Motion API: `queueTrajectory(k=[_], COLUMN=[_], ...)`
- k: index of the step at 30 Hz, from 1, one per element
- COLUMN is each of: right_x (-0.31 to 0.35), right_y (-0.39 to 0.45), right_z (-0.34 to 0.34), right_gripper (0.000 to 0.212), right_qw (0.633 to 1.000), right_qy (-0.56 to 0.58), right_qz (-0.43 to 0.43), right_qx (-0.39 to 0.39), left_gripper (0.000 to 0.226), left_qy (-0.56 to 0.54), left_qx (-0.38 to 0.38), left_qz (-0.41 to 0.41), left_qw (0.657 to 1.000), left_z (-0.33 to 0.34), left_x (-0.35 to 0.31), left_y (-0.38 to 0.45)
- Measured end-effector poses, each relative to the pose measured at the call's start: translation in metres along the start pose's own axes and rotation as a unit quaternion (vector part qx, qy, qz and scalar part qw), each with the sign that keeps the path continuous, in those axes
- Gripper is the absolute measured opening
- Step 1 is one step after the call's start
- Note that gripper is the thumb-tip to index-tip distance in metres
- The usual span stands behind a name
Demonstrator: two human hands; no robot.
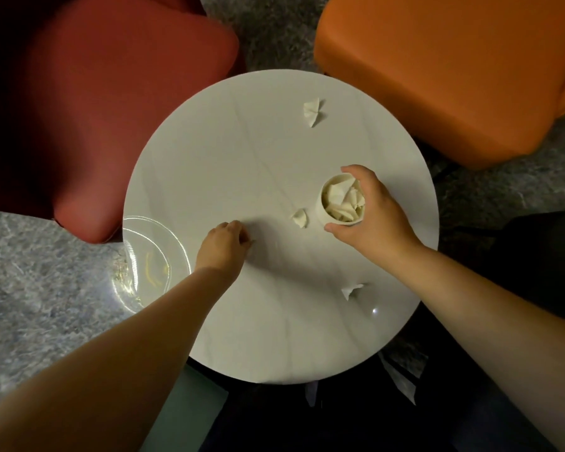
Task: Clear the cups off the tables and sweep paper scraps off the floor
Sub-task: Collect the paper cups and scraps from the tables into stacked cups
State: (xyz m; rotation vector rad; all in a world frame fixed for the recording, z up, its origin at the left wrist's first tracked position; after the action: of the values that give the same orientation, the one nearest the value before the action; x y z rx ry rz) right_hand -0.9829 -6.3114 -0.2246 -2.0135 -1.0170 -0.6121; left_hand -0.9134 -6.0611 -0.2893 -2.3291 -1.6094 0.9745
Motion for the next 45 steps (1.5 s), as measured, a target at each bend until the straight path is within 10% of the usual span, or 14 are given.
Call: queueTrajectory(k=[13,20,30,36,45], right_x=[-0.002,-0.001,-0.002,0.0,-0.019], right_y=[-0.003,-0.003,-0.004,-0.004,-0.005], right_z=[-0.001,-0.001,-0.001,-0.003,-0.019], right_gripper=[0.086,0.086,0.094,0.084,0.086], right_qw=[1.0,1.0,1.0,0.999,0.999], right_qy=[-0.003,-0.006,0.018,0.036,0.029], right_qz=[0.002,-0.006,0.003,-0.015,0.01], right_qx=[-0.005,-0.006,-0.002,0.0,-0.024], left_gripper=[0.056,0.016,0.014,0.012,0.02], left_qy=[-0.029,-0.036,-0.276,-0.236,-0.169], left_qx=[-0.006,0.003,-0.205,-0.175,-0.204], left_qz=[-0.011,-0.006,0.108,0.186,0.046], left_qw=[0.999,0.999,0.933,0.937,0.963], left_z=[0.01,0.02,-0.054,-0.06,-0.049], left_x=[-0.008,-0.002,-0.117,-0.178,-0.103], left_y=[-0.006,-0.01,-0.01,-0.012,0.008])
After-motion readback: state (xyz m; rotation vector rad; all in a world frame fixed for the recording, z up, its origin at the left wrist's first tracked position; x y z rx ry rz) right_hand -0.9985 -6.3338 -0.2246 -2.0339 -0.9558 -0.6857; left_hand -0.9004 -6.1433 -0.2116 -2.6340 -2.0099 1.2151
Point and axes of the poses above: each hand's wrist, its own y-axis towards the middle knuckle, its own z-axis out of the palm, x = y × z, the point moved 9 cm from there along y, towards the middle knuckle, and after that the axes turned 10 degrees about z, right-handed, at the moved point
